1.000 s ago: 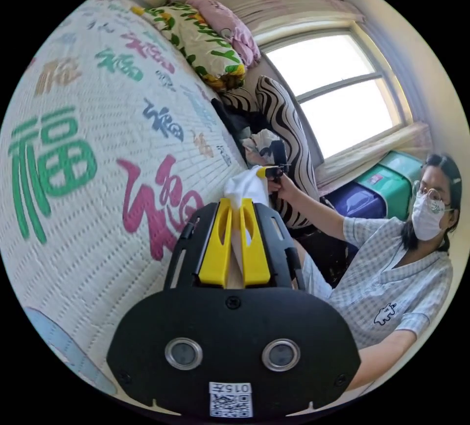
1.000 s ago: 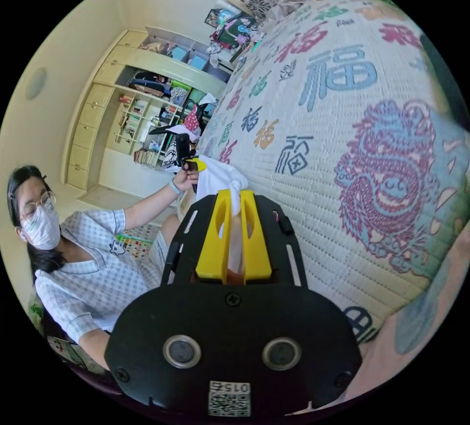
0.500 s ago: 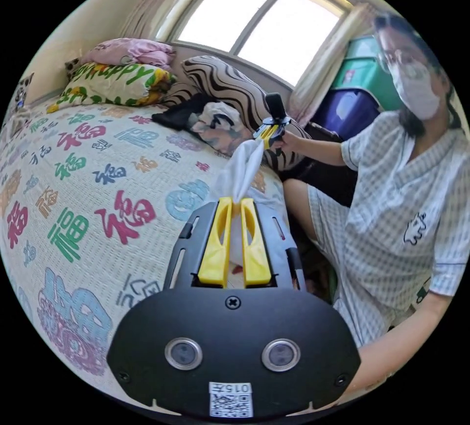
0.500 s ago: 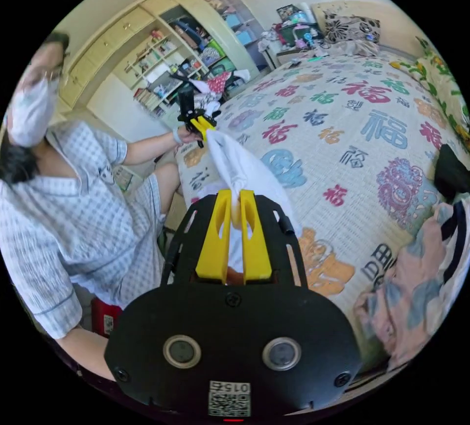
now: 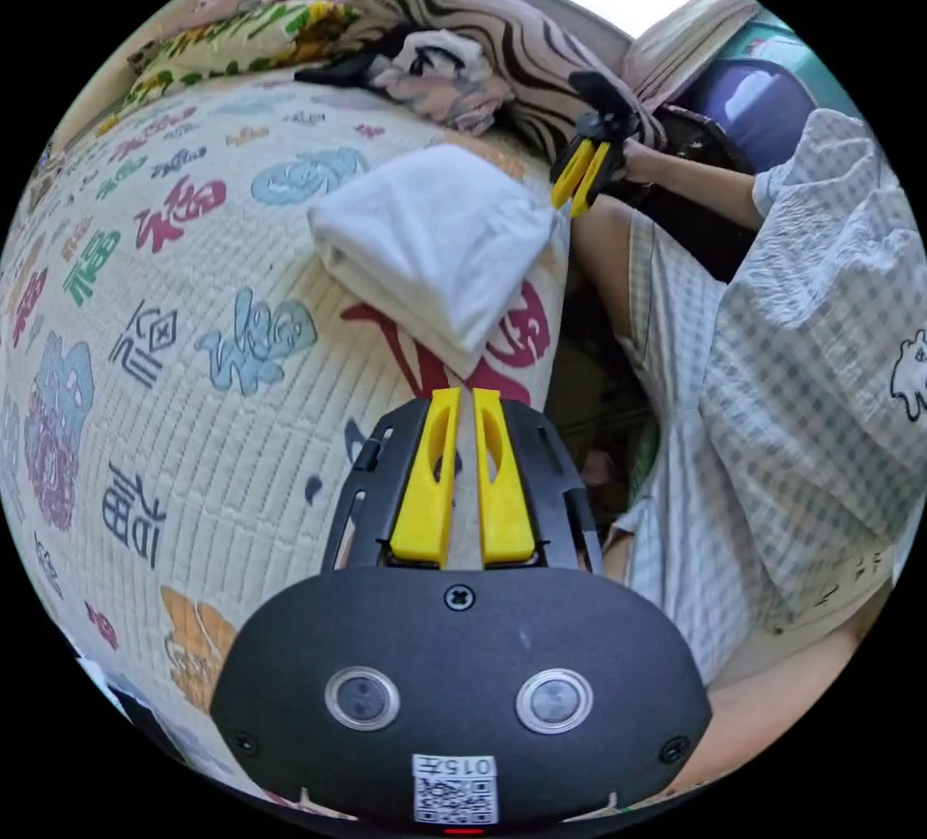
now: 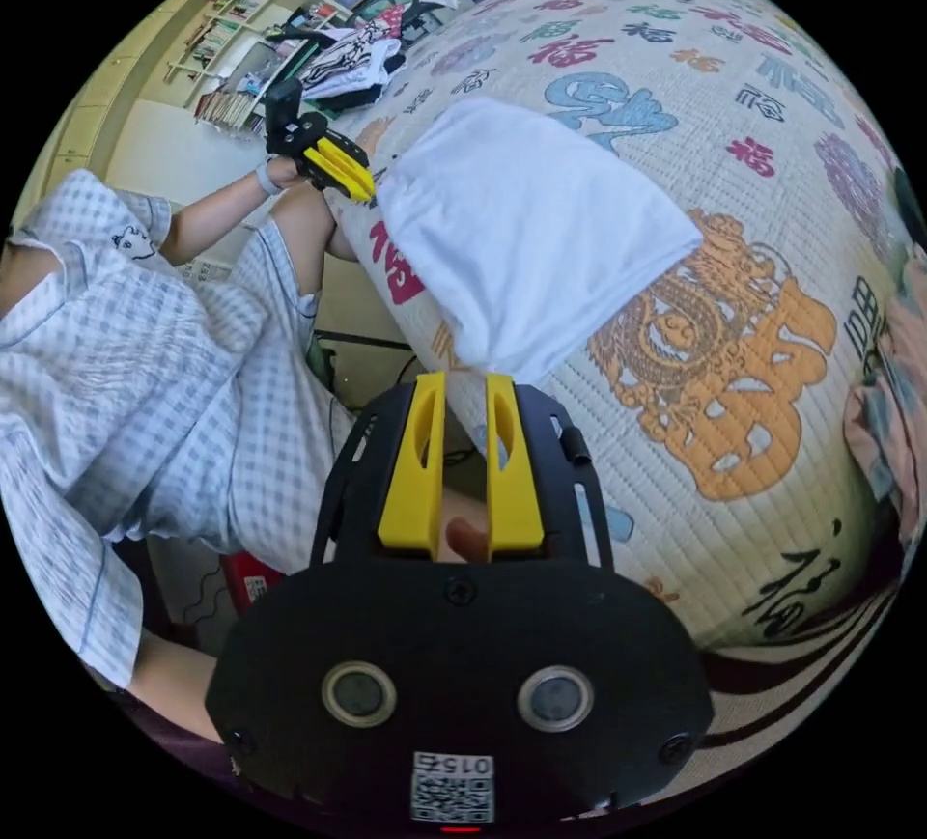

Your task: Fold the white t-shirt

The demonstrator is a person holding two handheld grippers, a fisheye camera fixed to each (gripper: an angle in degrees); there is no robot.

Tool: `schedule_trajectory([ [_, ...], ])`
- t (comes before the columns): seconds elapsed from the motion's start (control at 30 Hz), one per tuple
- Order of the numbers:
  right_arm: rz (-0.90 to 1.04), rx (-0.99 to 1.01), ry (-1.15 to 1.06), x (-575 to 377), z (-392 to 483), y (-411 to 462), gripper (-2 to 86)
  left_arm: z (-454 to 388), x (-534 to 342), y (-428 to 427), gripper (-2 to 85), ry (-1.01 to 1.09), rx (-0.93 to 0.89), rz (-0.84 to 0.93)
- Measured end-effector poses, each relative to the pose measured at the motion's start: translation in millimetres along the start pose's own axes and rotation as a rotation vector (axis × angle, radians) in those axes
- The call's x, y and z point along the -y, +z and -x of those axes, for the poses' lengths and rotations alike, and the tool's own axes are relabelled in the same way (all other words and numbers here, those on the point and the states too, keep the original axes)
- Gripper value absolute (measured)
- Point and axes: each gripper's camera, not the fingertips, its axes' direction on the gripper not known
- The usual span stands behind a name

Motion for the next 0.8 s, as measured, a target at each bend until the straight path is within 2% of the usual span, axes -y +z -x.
schedule_trajectory([
  [0.03, -0.002, 0.009, 0.019, -5, -2, -5, 7.0, 1, -2, -9, 2.4, -0.021, -0.032, 0.009],
  [0.07, -0.019, 0.016, 0.028, -8, -3, -9, 6.8, 4, -3, -26, 3.2, -0.055, -0.071, -0.054],
  [0.1, -0.08, 0.031, 0.047, -12, -4, -20, 6.4, 7, -2, -35, 3.8, -0.081, -0.087, -0.1],
  [0.17, -0.214, 0.06, 0.063, -11, -6, -35, 5.5, 15, 10, -64, 4.6, -0.132, -0.158, -0.31],
  [0.23, -0.349, 0.116, 0.037, 7, -11, -38, 3.4, 24, 27, -63, 4.5, -0.17, -0.183, -0.379],
  [0.3, -0.307, 0.179, 0.043, 29, -22, -21, 1.4, 36, 46, -42, 3.9, -0.176, -0.224, -0.304],
  [0.37, -0.176, 0.239, 0.037, 46, -34, 8, 0.2, 53, 54, -3, 1.3, -0.207, -0.286, -0.139],
  [0.43, -0.004, 0.211, 0.095, 49, -52, 44, -0.3, 64, 45, 13, 0.0, -0.226, -0.301, -0.068],
  [0.53, -0.097, 0.348, 0.181, 31, -77, 45, -0.5, 77, 28, 9, -0.6, -0.261, -0.297, -0.048],
  [0.7, -0.185, 0.386, 0.241, 10, -93, 30, -0.5, 99, 8, -28, 0.6, -0.329, -0.268, -0.048],
  [0.8, -0.359, 0.421, 0.279, -4, -106, 2, -0.3, 128, -8, -71, 4.6, -0.411, -0.333, -0.259],
])
